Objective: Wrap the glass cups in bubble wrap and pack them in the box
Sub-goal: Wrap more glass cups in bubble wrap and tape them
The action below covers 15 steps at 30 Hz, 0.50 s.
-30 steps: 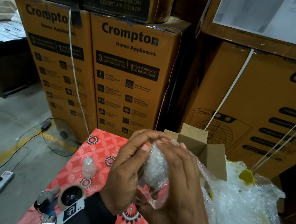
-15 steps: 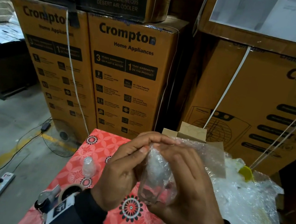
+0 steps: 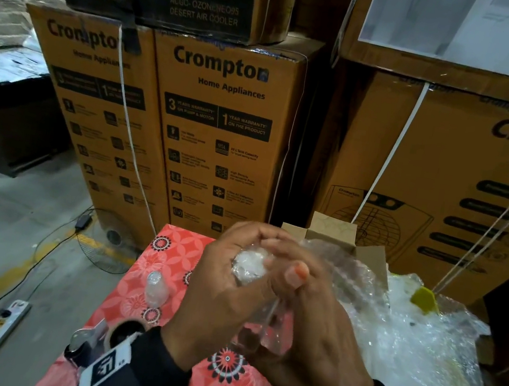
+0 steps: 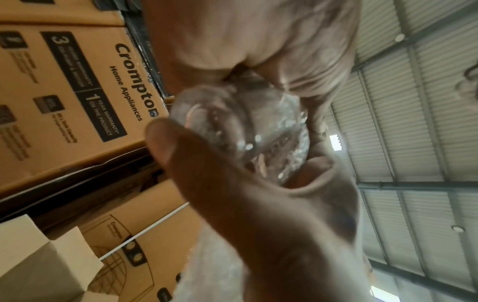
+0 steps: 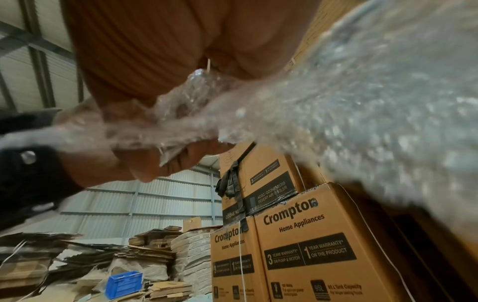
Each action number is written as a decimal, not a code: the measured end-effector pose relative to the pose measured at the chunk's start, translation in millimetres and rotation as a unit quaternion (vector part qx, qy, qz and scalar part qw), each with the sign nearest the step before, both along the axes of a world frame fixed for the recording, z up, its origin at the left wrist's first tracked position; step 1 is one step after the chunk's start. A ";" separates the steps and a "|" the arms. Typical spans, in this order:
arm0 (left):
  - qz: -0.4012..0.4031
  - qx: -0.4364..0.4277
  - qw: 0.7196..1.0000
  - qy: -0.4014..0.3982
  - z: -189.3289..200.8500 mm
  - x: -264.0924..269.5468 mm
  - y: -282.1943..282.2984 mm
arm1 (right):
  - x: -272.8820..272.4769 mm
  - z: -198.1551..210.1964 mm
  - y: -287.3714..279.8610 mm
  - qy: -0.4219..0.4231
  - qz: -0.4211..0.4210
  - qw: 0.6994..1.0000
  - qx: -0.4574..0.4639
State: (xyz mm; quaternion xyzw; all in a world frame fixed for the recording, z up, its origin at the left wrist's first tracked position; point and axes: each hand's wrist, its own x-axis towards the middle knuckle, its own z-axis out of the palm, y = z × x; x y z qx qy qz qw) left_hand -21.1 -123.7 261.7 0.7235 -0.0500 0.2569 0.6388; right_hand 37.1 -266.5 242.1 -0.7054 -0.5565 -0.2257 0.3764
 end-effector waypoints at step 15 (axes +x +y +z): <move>-0.007 -0.228 0.970 -0.081 -14.6 11.2 46.7 | 4.3 1.6 -30.8 0.140 0.027 0.985 0.098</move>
